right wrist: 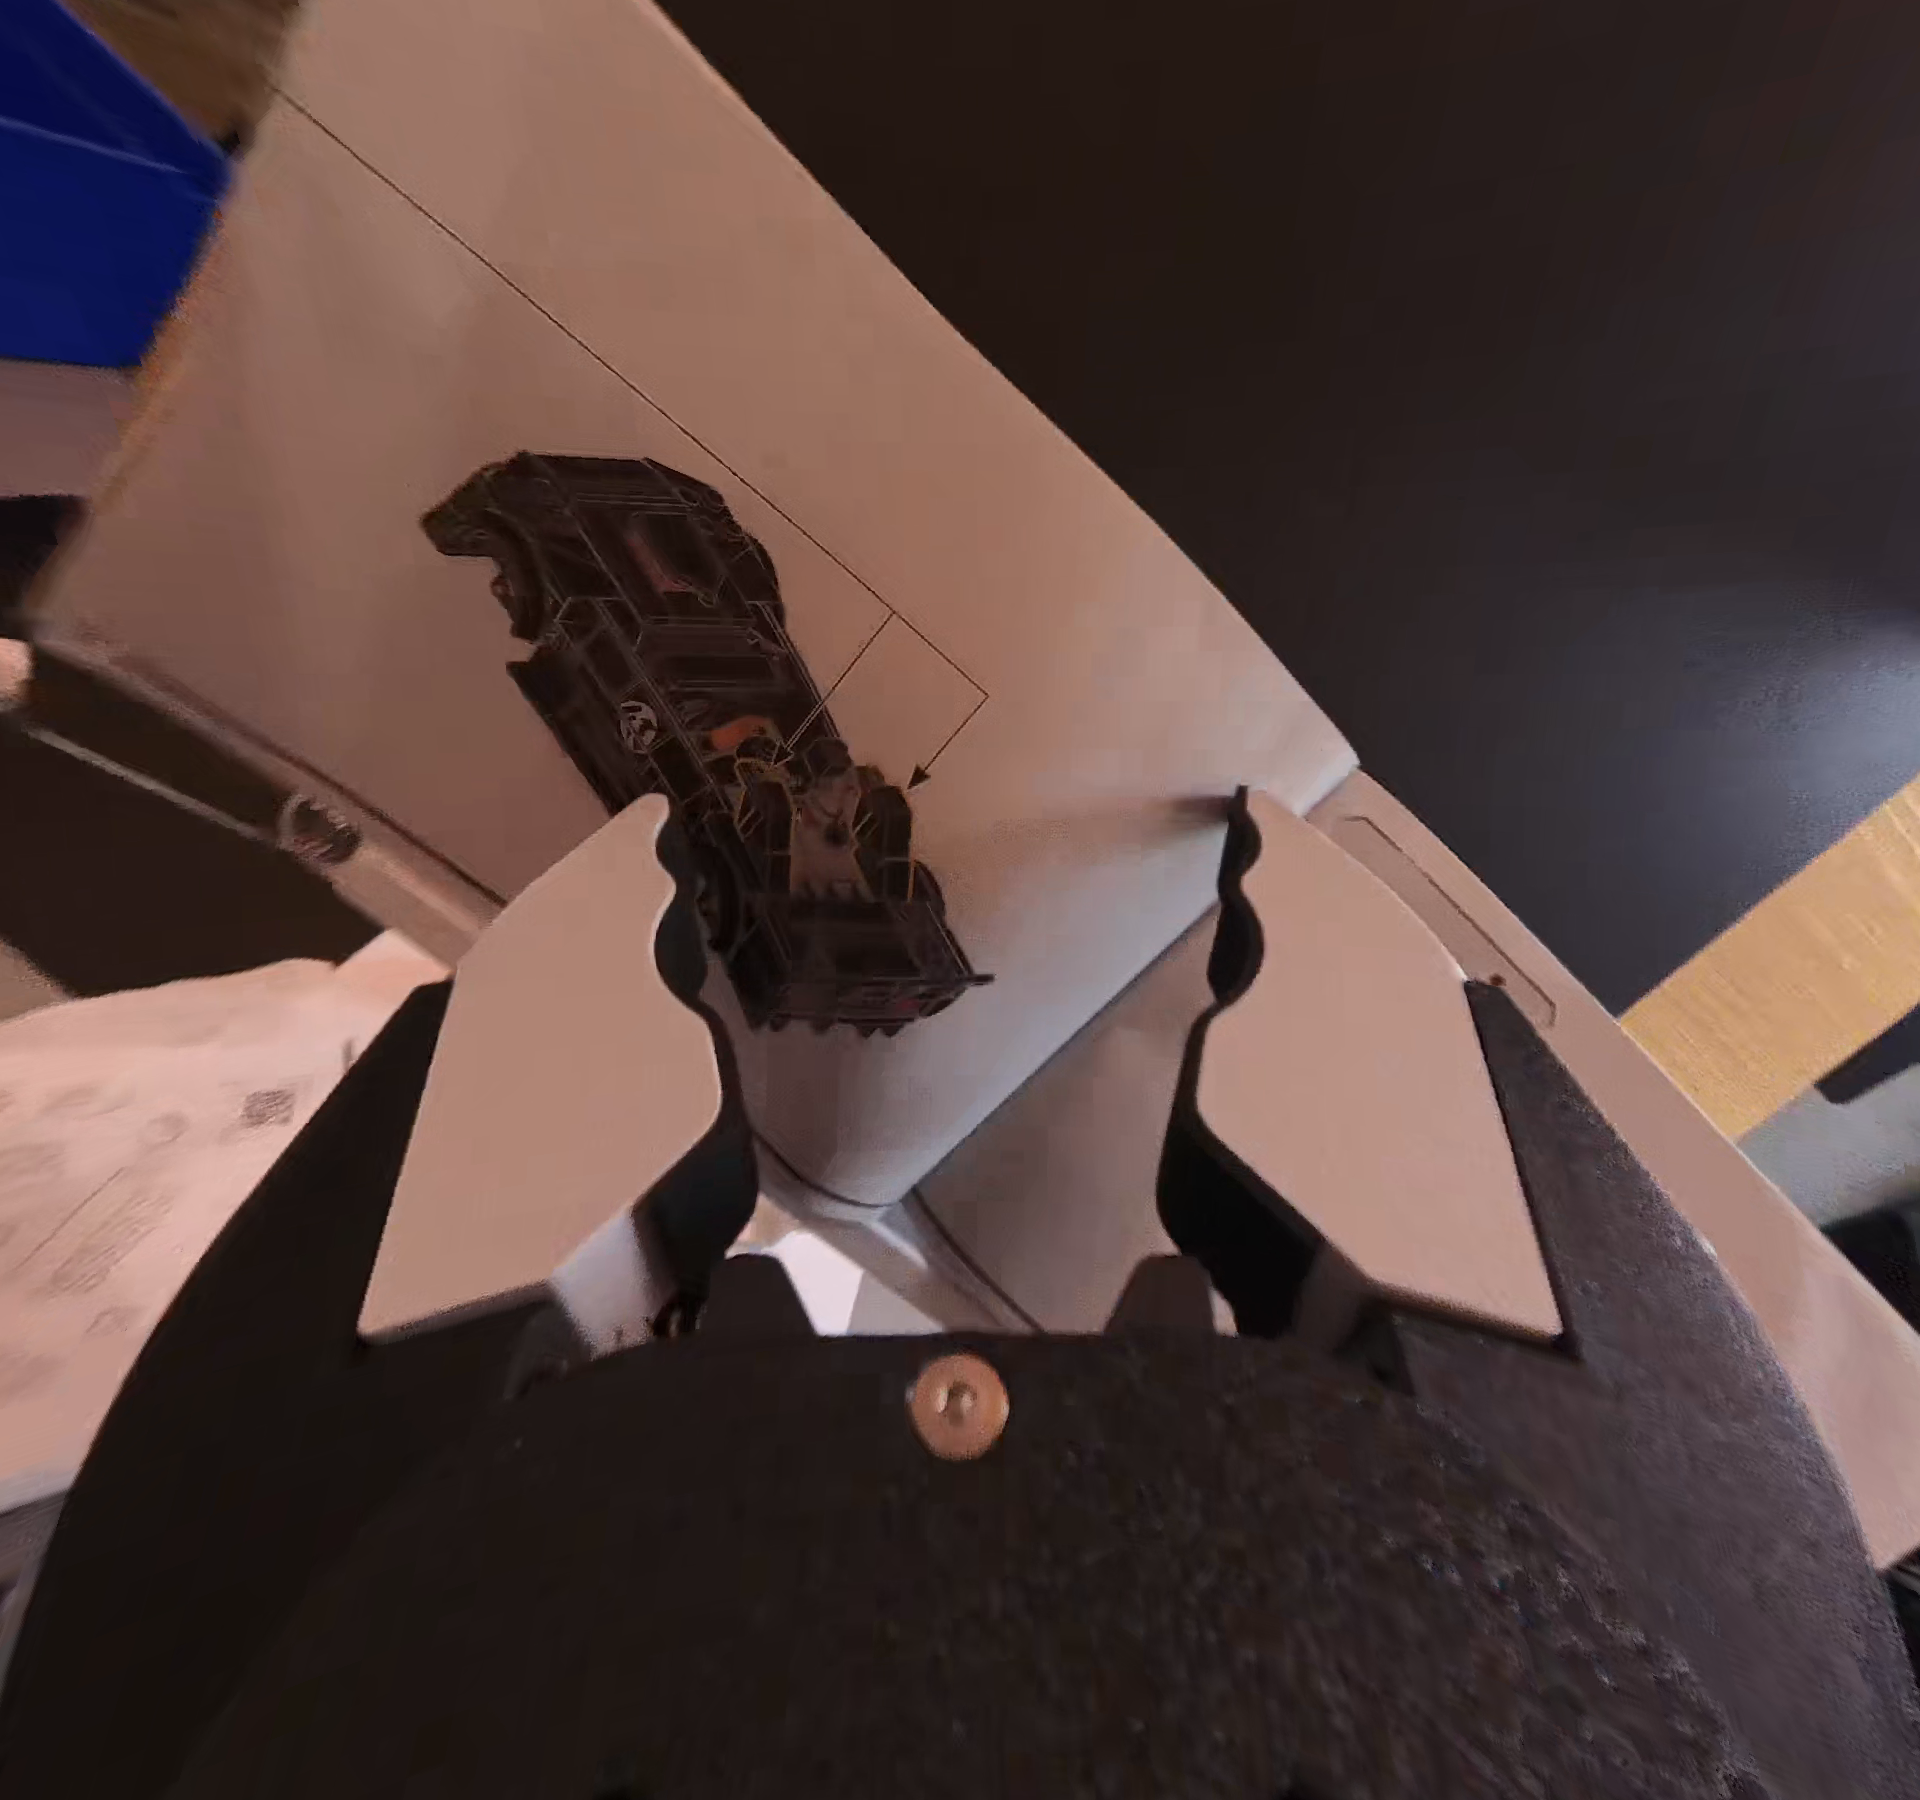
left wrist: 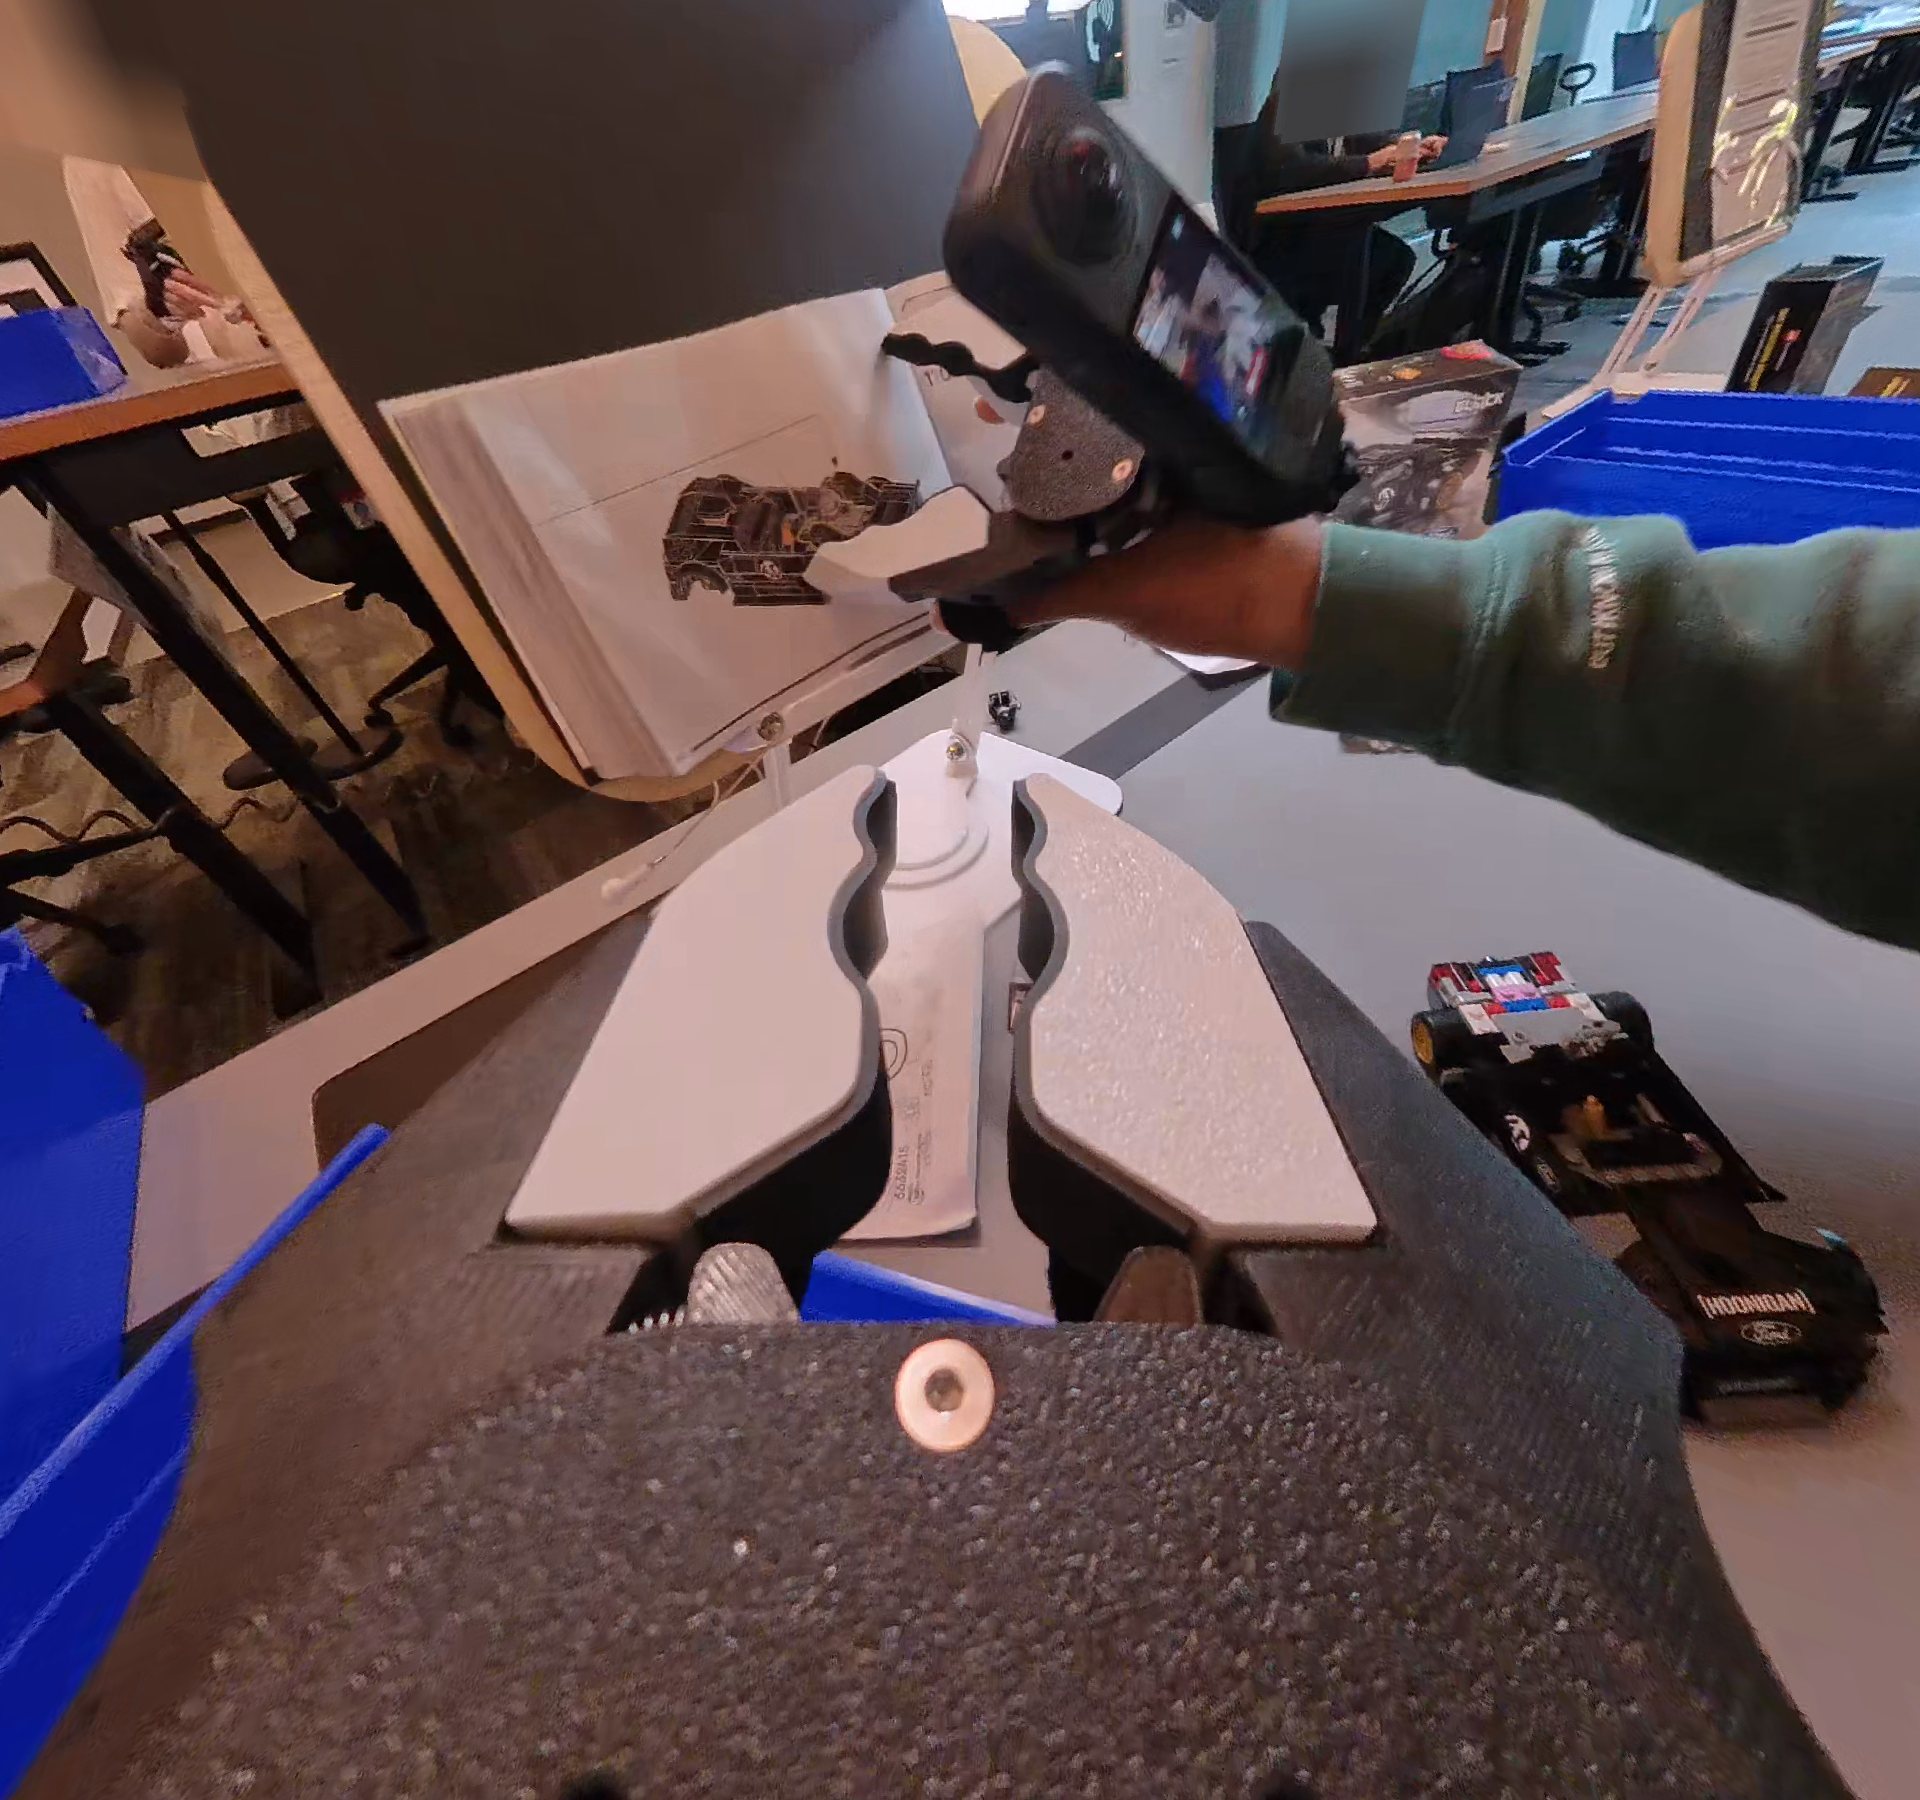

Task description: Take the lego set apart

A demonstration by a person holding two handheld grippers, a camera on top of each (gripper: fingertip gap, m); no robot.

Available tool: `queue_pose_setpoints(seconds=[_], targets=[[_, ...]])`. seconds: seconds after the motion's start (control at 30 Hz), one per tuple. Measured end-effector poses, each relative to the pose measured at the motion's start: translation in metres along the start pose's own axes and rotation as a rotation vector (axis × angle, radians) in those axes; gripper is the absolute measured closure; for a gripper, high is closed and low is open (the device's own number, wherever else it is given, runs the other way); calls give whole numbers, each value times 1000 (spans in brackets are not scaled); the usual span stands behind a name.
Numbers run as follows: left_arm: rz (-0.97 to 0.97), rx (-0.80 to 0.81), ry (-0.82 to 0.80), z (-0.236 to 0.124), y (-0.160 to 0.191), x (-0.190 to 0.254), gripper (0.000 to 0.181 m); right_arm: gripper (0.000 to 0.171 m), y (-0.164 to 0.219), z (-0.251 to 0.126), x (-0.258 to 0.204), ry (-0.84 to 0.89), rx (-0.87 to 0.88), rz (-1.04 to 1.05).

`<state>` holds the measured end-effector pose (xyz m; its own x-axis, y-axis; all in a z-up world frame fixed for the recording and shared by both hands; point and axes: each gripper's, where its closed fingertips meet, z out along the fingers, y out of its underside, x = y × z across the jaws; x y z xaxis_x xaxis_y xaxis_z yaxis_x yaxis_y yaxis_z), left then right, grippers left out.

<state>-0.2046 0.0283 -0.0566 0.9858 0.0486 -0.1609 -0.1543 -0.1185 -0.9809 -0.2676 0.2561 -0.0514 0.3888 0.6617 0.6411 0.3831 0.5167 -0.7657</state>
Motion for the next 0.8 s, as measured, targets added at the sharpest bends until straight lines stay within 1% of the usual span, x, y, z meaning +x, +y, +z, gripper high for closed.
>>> queue_pose_setpoints(seconds=[0.03,0.07,0.13,0.2,0.27,0.37,0.5,0.6,0.67,0.8], targets=[[-4,-2,5,0,-1,-3,160,79,0,4,2,32,-1,-17],[-3,-2,8,0,-1,-5,160,87,0,5,4,56,3,-28],[19,-10,5,-3,1,-9,160,113,-1,-2,13,91,34,-4],[37,-29,1,-3,7,-14,160,134,1,-9,23,76,65,58],[26,-52,14,1,12,-17,158,145,7,-15,30,31,77,132],[5,-63,30,15,11,-20,157,146,11,-24,36,-43,128,218],[-75,-65,102,44,2,-14,153,142,19,-35,36,-177,181,341],[-114,-86,133,75,-4,-14,148,143,26,-37,32,-266,199,402],[-132,-100,136,100,-7,-19,142,140,28,-39,30,-326,215,449],[-89,-146,88,144,-8,-38,128,141,34,-42,31,-372,228,484]])
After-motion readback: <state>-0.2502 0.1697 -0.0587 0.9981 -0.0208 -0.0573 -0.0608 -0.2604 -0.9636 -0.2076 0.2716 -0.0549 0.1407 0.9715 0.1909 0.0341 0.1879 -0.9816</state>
